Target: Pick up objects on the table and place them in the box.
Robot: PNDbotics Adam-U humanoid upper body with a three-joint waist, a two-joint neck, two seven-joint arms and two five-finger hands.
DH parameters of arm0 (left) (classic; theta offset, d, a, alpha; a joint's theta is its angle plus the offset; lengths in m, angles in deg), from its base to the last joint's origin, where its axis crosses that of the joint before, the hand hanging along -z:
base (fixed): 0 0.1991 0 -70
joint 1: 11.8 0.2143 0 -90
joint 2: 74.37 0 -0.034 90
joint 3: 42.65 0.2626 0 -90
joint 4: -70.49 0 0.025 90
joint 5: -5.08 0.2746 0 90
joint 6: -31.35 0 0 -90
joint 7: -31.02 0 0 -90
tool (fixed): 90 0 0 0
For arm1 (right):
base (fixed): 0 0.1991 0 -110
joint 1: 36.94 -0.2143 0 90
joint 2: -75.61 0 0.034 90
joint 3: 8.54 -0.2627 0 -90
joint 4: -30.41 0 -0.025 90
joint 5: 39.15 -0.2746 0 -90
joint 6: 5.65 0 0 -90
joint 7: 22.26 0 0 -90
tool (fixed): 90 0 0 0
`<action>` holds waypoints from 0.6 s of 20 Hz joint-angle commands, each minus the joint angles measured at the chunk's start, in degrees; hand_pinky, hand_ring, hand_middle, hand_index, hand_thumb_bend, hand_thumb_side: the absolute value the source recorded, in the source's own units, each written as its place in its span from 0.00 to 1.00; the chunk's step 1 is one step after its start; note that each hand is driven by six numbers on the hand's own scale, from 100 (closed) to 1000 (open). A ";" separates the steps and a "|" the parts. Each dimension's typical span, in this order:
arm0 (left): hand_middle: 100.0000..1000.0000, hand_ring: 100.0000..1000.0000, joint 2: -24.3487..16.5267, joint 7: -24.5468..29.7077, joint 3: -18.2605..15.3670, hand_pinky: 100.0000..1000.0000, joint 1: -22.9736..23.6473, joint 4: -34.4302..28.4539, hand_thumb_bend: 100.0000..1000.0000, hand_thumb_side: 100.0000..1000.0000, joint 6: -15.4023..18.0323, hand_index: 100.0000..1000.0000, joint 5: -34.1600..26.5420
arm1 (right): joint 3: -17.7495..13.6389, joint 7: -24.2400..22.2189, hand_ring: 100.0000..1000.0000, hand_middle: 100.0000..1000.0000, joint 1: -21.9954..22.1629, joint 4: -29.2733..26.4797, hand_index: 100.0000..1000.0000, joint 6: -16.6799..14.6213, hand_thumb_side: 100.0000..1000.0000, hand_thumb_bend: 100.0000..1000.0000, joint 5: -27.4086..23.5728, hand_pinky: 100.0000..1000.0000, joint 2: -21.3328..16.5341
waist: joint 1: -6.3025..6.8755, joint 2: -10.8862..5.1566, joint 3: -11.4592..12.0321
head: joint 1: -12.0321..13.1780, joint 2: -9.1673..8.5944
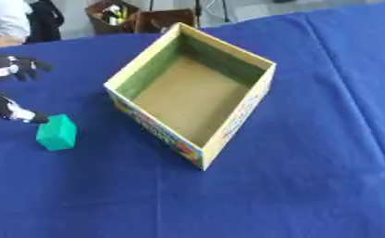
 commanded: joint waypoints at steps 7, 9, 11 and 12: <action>0.86 0.81 0.42 10.83 0.81 0.76 -1.73 -0.15 0.70 0.52 6.92 1.00 2.90 | 0.03 -0.23 0.90 0.70 -1.16 -0.79 0.84 0.42 0.82 0.00 -0.16 0.94 -0.43 | -0.11 -0.65 -0.31 | 0.47 -0.64; 0.85 0.81 0.86 10.52 1.13 0.75 -1.60 -0.13 0.70 0.52 6.98 1.00 4.09 | 0.03 -0.23 0.90 0.70 -1.21 -0.79 0.84 0.45 0.82 0.00 -0.20 0.95 -0.39 | -0.10 -0.61 -0.32 | 0.49 -0.72; 0.84 0.80 1.22 9.90 1.34 0.74 -1.47 -0.04 0.69 0.53 7.16 0.98 5.09 | 0.03 -0.22 0.90 0.70 -1.27 -0.79 0.84 0.50 0.82 0.00 -0.24 0.95 -0.36 | -0.11 -0.60 -0.33 | 0.48 -0.77; 0.82 0.79 1.41 9.51 1.44 0.73 -1.42 -0.05 0.68 0.53 7.30 0.96 5.55 | 0.03 -0.23 0.90 0.70 -1.31 -0.79 0.84 0.52 0.82 0.00 -0.27 0.95 -0.34 | -0.13 -0.60 -0.33 | 0.45 -0.80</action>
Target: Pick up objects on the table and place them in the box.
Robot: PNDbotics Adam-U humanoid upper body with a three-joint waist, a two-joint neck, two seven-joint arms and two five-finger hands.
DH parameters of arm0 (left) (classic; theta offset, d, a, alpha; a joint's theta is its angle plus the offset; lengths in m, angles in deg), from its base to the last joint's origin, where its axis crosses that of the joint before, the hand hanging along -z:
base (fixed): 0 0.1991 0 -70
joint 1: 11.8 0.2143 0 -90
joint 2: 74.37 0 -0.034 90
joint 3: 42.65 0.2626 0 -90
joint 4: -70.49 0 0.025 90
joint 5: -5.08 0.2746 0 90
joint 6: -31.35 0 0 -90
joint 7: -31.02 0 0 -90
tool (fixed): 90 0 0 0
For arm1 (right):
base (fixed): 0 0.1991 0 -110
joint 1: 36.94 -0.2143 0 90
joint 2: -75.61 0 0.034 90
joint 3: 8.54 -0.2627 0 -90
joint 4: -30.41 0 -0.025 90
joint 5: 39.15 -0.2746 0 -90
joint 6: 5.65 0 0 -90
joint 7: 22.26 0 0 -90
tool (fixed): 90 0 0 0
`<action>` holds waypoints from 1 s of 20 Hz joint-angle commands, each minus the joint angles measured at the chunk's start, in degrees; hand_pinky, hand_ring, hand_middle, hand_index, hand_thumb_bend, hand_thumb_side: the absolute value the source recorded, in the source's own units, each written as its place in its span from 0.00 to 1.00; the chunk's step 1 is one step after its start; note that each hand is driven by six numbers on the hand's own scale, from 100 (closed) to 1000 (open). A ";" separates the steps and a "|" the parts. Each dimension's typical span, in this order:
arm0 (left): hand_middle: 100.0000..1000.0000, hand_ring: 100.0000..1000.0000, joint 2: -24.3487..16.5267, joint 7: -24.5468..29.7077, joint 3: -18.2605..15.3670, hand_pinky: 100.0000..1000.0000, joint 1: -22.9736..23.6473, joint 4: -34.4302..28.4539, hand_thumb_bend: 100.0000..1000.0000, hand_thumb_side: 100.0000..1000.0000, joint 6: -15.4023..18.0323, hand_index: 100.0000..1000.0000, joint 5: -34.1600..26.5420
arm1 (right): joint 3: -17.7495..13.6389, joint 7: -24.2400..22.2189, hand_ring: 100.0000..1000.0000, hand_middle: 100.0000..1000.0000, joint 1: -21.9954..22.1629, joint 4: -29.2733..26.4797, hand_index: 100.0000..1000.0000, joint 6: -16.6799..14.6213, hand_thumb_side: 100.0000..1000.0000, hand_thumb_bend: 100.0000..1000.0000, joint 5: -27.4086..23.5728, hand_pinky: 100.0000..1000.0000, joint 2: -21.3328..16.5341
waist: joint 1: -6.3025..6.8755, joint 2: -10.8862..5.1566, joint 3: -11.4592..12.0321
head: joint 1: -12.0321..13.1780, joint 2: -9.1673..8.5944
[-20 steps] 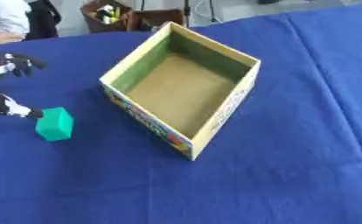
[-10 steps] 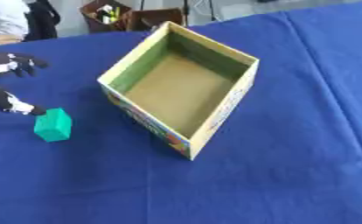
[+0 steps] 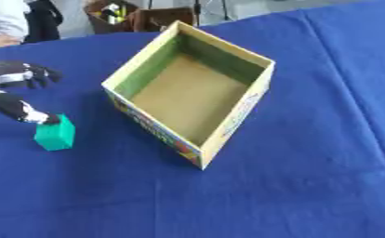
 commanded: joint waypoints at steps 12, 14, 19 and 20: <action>0.84 0.81 -2.87 4.74 -1.97 0.76 -0.81 -7.08 0.59 0.65 8.22 0.97 1.02 | 0.17 -0.32 0.90 0.70 0.38 -0.79 0.83 0.49 0.82 0.00 -0.11 0.95 -0.40 | -0.37 -1.71 0.87 | -0.66 -0.23; 0.84 0.81 -3.30 5.20 -2.14 0.76 -0.45 -8.35 0.57 0.65 7.57 0.97 0.69 | 0.17 -0.35 0.90 0.70 0.52 -0.79 0.84 0.49 0.82 0.00 -0.10 0.95 -0.38 | -0.47 -1.82 1.02 | -0.77 -0.14; 0.84 0.82 -3.85 8.18 -0.28 0.76 1.55 -11.49 0.58 0.63 7.06 0.98 0.71 | 0.00 -0.13 0.90 0.70 0.85 -0.79 0.84 0.56 0.82 0.00 -0.09 0.95 -0.40 | -0.75 -2.11 1.61 | -1.11 0.18; 0.84 0.82 -3.91 8.92 0.10 0.77 1.96 -12.03 0.58 0.63 7.03 0.98 0.33 | 0.02 -0.14 0.90 0.70 0.85 -0.79 0.84 0.61 0.82 0.00 -0.13 0.95 -0.37 | -0.81 -2.16 1.73 | -1.19 0.14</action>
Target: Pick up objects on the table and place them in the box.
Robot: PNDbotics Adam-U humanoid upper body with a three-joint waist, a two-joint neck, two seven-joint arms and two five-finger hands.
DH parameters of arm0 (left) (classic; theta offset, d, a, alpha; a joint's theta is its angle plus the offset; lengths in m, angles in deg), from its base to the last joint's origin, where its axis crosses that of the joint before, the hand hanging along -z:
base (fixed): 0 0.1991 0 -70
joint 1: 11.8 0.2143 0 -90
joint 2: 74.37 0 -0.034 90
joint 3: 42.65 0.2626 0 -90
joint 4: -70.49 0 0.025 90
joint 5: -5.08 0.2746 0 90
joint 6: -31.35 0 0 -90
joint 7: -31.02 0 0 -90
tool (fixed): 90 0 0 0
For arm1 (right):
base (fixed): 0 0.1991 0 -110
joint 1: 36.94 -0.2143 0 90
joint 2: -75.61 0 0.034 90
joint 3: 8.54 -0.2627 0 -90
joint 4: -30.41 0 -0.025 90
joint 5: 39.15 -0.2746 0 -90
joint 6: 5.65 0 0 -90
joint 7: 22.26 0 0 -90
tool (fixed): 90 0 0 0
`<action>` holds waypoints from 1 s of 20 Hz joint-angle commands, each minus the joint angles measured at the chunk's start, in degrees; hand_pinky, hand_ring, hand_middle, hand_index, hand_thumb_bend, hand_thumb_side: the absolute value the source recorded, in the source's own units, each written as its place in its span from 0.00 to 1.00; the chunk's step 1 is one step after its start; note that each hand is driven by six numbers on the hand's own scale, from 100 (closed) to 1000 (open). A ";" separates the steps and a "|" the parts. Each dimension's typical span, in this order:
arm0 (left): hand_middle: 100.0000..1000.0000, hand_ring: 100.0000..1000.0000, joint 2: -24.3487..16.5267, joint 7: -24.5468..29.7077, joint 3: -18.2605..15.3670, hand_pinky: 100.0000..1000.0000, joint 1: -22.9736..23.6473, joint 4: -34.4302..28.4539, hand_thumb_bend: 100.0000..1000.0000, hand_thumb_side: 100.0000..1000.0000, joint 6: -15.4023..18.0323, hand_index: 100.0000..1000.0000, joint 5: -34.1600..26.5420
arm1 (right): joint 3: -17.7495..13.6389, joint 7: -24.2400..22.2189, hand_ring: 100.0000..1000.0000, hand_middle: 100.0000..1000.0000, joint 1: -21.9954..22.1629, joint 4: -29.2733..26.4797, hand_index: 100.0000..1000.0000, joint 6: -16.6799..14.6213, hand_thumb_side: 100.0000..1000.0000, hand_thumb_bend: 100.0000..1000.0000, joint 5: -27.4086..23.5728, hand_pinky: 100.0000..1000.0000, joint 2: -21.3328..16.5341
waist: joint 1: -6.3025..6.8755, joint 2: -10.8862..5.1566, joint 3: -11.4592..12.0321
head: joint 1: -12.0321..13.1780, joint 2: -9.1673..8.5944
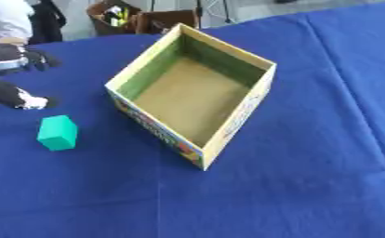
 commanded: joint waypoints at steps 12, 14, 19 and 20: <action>0.85 0.82 -3.84 11.65 2.64 0.78 3.25 -5.16 0.60 0.63 6.17 0.99 -2.89 | -0.64 0.51 0.90 0.70 0.30 -0.79 0.84 0.26 0.82 0.00 -0.63 0.95 -0.69 | -0.67 -2.39 1.46 | -0.93 0.33; 0.85 0.82 -3.84 11.65 2.77 0.78 3.64 -5.34 0.59 0.63 6.00 0.99 -2.38 | -0.67 0.55 0.90 0.70 0.31 -0.79 0.84 0.33 0.82 0.00 -0.67 0.95 -0.64 | -0.73 -2.46 1.54 | -1.01 0.23; 0.83 0.82 -3.46 11.65 3.51 0.78 4.36 -4.23 0.57 0.62 6.04 0.97 0.09 | -0.65 0.44 0.90 0.70 0.16 -0.79 0.84 0.44 0.82 0.00 -0.83 0.95 -0.42 | -0.88 -2.48 1.20 | -1.02 -0.07; 0.82 0.82 -3.33 11.65 3.65 0.77 4.48 -4.04 0.57 0.62 6.16 0.97 0.43 | -0.68 0.45 0.90 0.70 0.17 -0.79 0.84 0.42 0.82 0.00 -0.84 0.95 -0.42 | -0.91 -2.44 1.16 | -1.02 -0.11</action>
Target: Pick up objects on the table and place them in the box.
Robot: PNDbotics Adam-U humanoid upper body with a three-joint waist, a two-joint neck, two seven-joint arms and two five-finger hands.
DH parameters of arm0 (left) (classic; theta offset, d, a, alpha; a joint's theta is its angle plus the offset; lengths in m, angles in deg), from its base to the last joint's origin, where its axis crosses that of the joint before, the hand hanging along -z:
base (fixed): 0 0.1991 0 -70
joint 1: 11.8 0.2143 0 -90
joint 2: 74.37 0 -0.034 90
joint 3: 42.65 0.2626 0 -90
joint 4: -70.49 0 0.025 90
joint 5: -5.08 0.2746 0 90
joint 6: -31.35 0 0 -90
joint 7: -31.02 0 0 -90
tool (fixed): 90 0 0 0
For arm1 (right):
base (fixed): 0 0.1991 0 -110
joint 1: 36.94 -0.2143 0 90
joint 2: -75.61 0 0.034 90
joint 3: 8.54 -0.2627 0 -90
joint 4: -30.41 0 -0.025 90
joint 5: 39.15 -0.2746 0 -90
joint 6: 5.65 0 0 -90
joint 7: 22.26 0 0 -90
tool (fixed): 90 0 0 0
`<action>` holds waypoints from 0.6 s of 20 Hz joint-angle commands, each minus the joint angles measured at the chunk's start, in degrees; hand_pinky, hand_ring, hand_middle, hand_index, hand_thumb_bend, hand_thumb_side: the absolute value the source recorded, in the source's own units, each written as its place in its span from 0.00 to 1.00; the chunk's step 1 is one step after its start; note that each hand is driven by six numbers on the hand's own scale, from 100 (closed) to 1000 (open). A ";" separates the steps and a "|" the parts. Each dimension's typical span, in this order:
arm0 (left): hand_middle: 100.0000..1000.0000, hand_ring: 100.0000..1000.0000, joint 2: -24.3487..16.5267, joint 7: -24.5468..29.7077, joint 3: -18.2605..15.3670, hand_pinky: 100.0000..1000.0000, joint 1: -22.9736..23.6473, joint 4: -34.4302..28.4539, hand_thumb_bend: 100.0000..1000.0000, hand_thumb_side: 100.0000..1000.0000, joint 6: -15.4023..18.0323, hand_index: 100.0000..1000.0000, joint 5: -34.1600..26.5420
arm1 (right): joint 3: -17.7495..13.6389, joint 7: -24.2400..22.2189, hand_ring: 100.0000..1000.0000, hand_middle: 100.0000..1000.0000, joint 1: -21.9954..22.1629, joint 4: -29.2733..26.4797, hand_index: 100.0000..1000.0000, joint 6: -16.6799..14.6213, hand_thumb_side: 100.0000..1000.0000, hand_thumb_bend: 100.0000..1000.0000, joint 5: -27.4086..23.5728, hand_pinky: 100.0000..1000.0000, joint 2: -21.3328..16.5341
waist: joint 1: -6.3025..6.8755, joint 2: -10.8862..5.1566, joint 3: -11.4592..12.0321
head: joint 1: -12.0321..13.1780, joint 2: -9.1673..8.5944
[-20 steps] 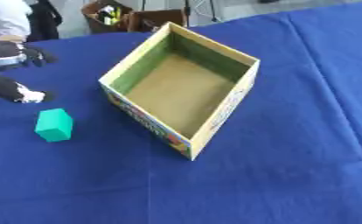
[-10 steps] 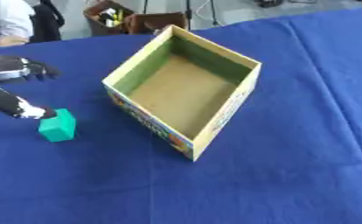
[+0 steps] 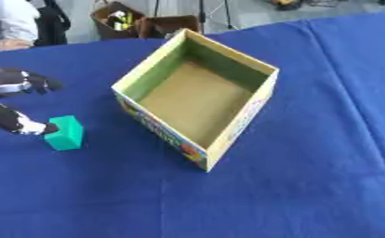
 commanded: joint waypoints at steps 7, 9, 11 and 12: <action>0.80 0.80 -1.40 8.84 0.69 0.77 -0.04 0.43 0.57 0.60 9.81 0.95 1.83 | -0.45 -0.08 0.90 0.70 -0.60 -0.79 0.84 0.12 0.82 0.00 -0.49 0.95 -0.29 | -0.29 -1.02 0.04 | 0.00 -0.10; 0.80 0.80 -1.19 8.84 0.80 0.76 0.01 0.40 0.57 0.60 9.97 0.94 1.75 | -0.42 -0.15 0.90 0.70 -0.69 -0.79 0.84 0.16 0.82 0.00 -0.53 0.95 -0.27 | -0.29 -0.97 0.05 | -0.02 -0.12; 0.81 0.80 -0.94 8.84 1.02 0.76 0.15 0.49 0.57 0.59 10.16 0.93 1.79 | -0.39 -0.21 0.90 0.70 -0.77 -0.79 0.84 0.17 0.82 0.00 -0.60 0.95 -0.23 | -0.32 -0.95 0.03 | -0.01 -0.11; 0.80 0.79 -0.79 8.84 1.13 0.76 0.18 0.51 0.57 0.59 10.28 0.92 1.77 | -0.38 -0.24 0.90 0.70 -0.80 -0.79 0.84 0.17 0.82 0.00 -0.63 0.95 -0.22 | -0.34 -0.94 0.02 | 0.00 -0.15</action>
